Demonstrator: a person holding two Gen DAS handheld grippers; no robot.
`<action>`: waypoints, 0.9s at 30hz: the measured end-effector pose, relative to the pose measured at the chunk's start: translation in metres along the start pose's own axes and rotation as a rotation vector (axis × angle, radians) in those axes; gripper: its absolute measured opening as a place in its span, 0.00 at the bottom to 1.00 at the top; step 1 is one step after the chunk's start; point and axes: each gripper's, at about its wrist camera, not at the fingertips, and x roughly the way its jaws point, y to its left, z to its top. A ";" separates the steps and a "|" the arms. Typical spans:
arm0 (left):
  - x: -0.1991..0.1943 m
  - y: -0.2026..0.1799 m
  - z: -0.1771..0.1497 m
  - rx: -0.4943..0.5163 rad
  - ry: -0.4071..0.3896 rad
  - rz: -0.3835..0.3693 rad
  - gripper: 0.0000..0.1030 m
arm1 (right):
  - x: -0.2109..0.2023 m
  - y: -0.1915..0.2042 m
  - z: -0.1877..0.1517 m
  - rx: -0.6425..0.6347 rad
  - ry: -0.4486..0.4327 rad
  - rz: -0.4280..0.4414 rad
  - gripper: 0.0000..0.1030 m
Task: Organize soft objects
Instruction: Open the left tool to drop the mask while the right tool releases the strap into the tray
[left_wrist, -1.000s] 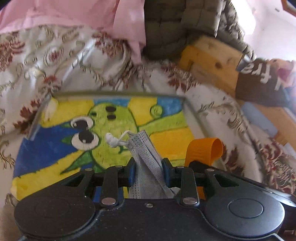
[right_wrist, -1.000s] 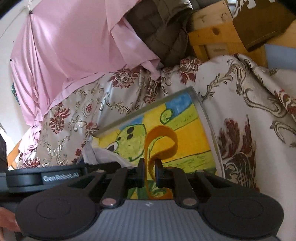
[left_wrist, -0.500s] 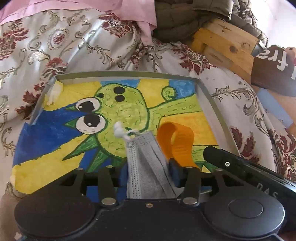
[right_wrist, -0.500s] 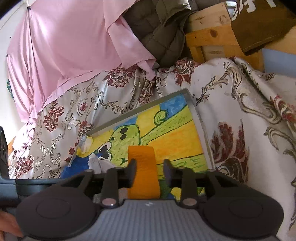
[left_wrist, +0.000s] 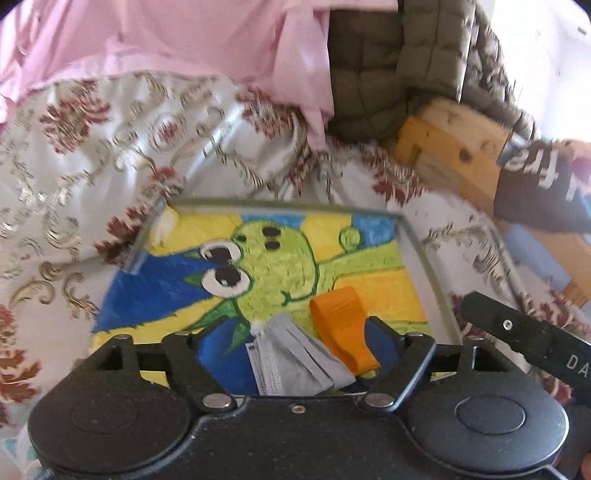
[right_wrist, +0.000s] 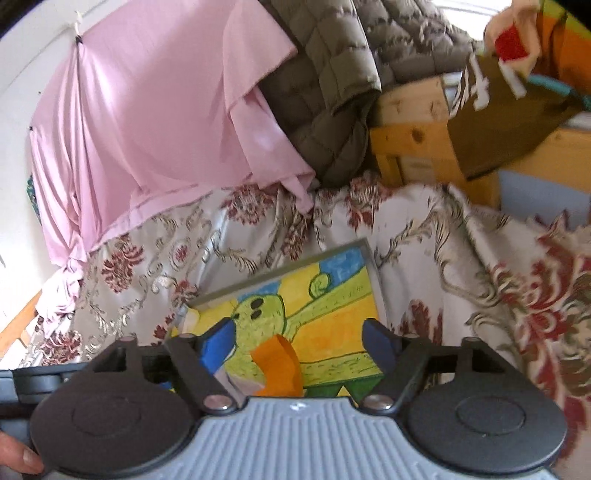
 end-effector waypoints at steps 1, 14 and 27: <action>-0.010 -0.001 0.000 -0.004 -0.025 0.001 0.82 | -0.007 0.002 0.001 -0.009 -0.010 0.001 0.84; -0.129 -0.011 -0.033 0.020 -0.282 0.002 0.97 | -0.094 0.037 -0.011 -0.109 -0.140 -0.002 1.00; -0.209 -0.002 -0.098 0.022 -0.383 0.035 0.99 | -0.178 0.057 -0.063 -0.125 -0.203 -0.067 1.00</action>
